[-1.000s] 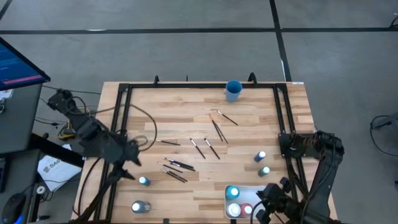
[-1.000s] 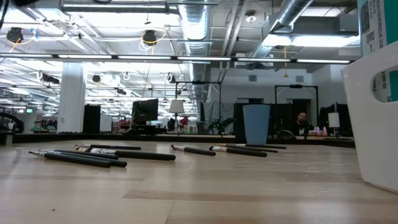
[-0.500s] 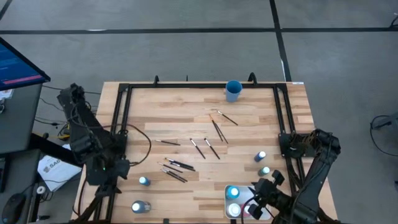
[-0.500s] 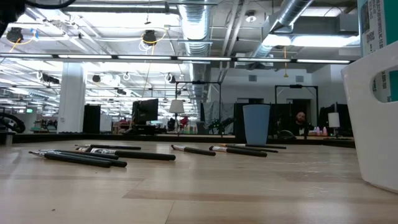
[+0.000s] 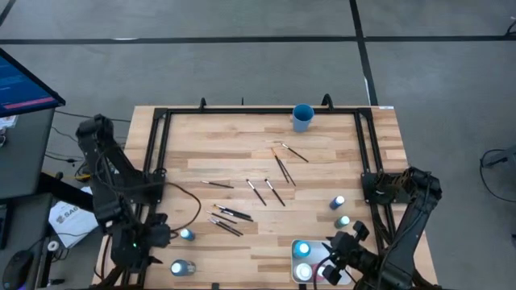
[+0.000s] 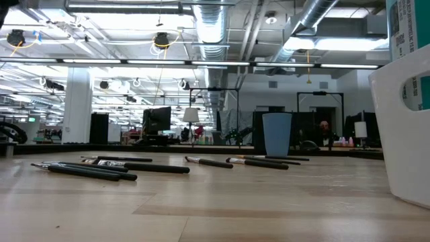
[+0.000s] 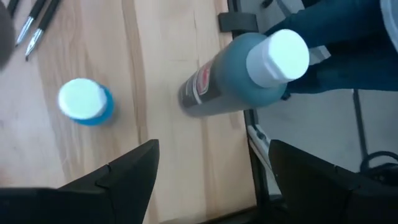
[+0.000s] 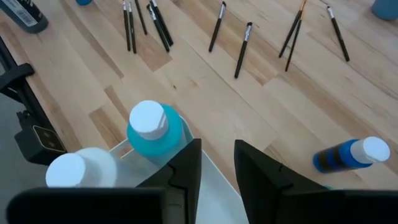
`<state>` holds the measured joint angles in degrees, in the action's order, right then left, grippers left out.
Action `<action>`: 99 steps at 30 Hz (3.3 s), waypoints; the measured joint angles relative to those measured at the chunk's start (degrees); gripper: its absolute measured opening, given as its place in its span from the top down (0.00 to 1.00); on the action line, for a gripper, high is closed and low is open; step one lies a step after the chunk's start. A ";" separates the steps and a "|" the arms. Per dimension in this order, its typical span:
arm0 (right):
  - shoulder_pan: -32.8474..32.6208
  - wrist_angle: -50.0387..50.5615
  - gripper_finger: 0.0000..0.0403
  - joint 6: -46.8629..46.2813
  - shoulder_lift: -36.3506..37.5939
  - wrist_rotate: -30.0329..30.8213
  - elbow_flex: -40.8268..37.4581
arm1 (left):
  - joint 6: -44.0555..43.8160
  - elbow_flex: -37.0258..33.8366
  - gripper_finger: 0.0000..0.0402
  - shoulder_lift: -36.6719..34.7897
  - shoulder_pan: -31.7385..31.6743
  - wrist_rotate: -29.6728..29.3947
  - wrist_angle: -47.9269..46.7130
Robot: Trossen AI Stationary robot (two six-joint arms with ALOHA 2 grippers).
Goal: Pick & Place Paint Supplies
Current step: Put the large blue paint bottle into the white bin
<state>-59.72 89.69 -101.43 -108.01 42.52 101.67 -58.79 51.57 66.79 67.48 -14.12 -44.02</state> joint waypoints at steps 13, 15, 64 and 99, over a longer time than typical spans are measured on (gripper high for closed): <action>0.61 0.02 0.78 0.00 0.00 -0.02 0.00 | -0.19 0.02 0.26 6.91 2.68 -6.52 4.71; 0.61 0.02 0.78 0.00 0.00 -0.04 0.00 | -0.22 0.02 0.26 6.94 3.80 -6.79 4.89; 4.77 0.09 0.78 1.57 0.02 -0.94 -0.02 | 1.51 -15.82 0.26 13.76 9.69 -27.06 42.08; 8.76 -1.96 0.78 7.52 0.02 -2.38 -0.02 | 1.39 -15.78 0.44 21.37 6.41 -35.18 50.64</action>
<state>-50.96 87.73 -93.91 -107.98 40.14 101.65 -57.40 35.79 88.16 73.89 -49.30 6.62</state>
